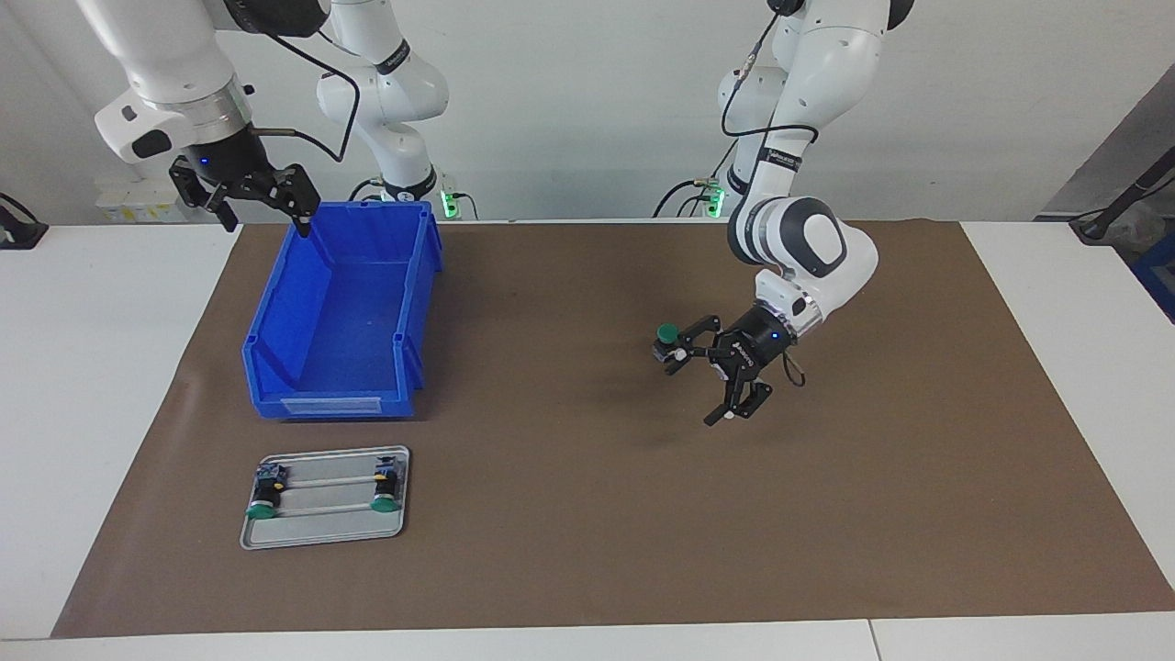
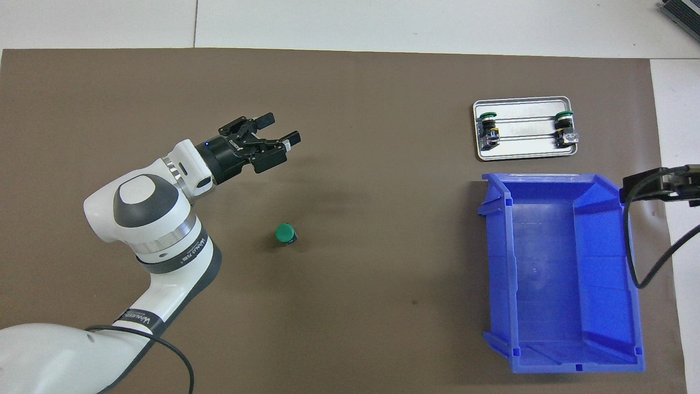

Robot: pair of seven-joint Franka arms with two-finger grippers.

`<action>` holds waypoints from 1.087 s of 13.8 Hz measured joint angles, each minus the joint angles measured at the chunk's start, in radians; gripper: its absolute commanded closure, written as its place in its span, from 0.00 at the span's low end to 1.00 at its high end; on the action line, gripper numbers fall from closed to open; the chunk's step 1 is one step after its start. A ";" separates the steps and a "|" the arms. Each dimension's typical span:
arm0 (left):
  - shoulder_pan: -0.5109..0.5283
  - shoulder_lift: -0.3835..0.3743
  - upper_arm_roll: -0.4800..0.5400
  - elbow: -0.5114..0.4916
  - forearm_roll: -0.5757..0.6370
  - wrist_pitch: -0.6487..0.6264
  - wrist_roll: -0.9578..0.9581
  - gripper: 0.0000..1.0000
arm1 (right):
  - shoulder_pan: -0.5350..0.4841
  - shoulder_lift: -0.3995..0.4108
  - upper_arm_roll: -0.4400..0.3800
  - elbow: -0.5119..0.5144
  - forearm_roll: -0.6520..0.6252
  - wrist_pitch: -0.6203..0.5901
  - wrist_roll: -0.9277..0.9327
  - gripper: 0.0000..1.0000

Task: Place and press button with both arms
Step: 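Lift the left gripper away from the button and close its fingers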

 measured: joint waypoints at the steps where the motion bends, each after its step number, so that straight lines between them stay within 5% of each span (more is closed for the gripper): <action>1: -0.015 0.000 0.000 0.014 0.049 0.026 -0.030 0.00 | 0.000 0.000 0.000 0.000 0.000 0.000 0.000 0.00; 9: -0.020 0.005 0.009 0.113 0.215 0.014 -0.356 0.00 | 0.000 0.000 0.000 0.000 0.000 0.000 0.000 0.00; 15: 0.014 0.006 0.024 0.214 0.559 -0.113 -0.754 0.00 | 0.000 0.000 0.000 0.000 0.000 0.000 0.000 0.00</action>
